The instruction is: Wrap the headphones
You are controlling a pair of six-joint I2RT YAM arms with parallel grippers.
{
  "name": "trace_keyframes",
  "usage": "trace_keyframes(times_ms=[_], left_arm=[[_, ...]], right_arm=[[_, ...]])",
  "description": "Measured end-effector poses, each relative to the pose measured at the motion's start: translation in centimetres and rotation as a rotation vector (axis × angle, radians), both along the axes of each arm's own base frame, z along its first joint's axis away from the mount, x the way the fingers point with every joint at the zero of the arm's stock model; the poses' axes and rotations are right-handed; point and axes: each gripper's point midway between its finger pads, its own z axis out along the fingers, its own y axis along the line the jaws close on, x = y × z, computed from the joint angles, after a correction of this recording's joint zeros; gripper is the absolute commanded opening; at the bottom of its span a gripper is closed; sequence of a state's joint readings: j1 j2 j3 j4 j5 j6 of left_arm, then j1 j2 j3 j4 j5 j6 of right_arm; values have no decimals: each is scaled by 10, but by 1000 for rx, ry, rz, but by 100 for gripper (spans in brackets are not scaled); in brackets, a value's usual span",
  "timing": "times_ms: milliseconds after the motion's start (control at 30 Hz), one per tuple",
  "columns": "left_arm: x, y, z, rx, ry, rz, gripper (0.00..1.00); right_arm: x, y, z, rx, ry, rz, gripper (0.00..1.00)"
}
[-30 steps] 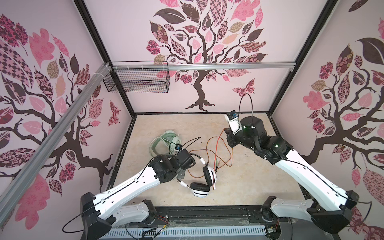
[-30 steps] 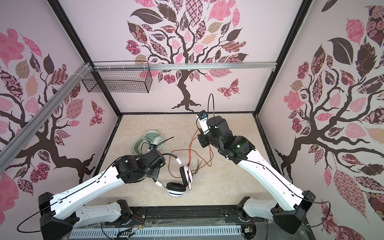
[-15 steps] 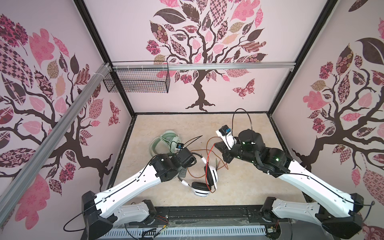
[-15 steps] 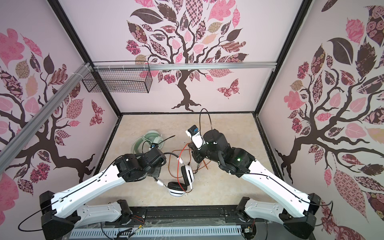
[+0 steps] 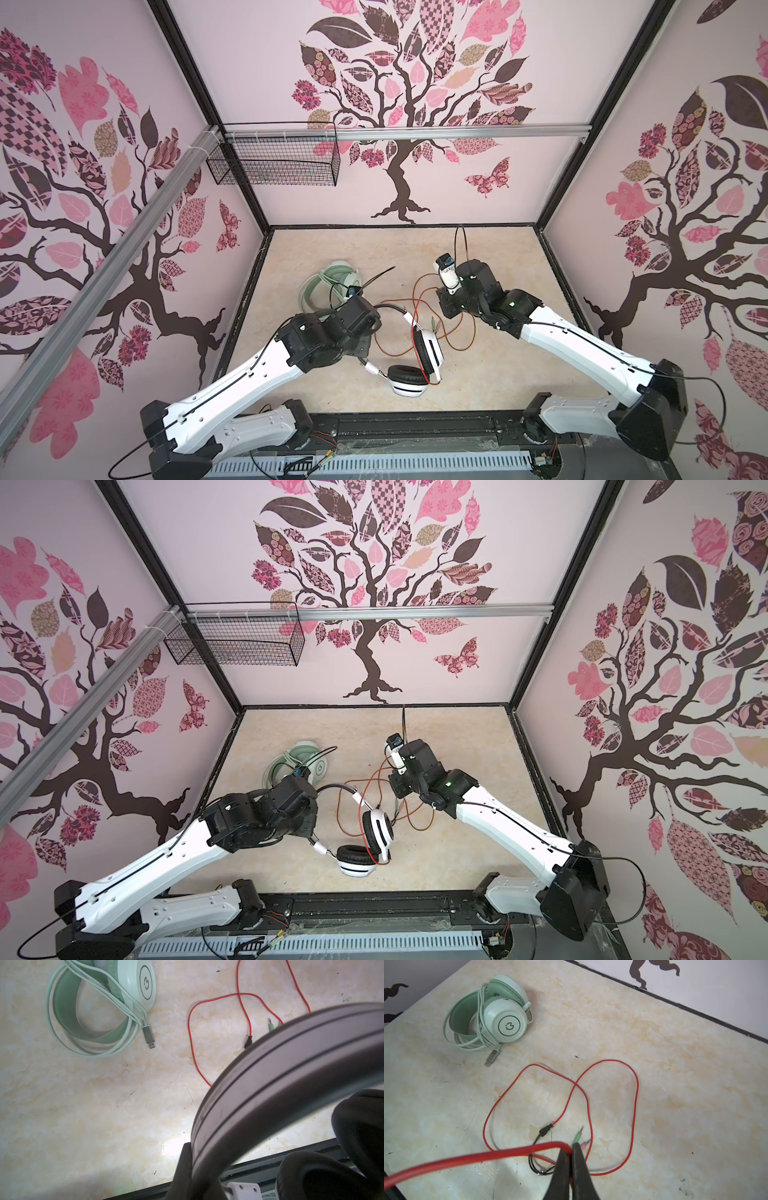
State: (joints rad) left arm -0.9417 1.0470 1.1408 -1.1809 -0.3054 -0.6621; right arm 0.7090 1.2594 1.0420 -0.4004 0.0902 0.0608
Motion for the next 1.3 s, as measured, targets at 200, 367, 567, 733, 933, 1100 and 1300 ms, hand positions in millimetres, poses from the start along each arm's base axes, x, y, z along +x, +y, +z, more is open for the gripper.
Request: trace_keyframes(times_ms=[200, 367, 567, 733, 933, 1100, 1300], left_arm=[[-1, 2, 8, -20, -7, 9, 0], [-4, 0, 15, -65, -9, 8, 0], [0, -8, 43, -170, -50, 23, 0], [17, -4, 66, -270, -77, 95, 0], [37, -2, 92, -286, -128, 157, 0], [55, 2, 109, -247, -187, 213, 0], [76, 21, 125, -239, -229, 315, 0]], right_arm=[[-4, -4, -23, 6, 42, -34, 0], [-8, 1, -31, 42, 68, -21, 0], [-27, 19, -47, 156, 124, 71, 0], [-53, 37, -56, 282, 186, 200, 49], [-66, 34, -27, 364, 113, 246, 72], [-66, 8, 19, 392, -38, 165, 78], [-61, -30, 42, 381, -136, 0, 80]])
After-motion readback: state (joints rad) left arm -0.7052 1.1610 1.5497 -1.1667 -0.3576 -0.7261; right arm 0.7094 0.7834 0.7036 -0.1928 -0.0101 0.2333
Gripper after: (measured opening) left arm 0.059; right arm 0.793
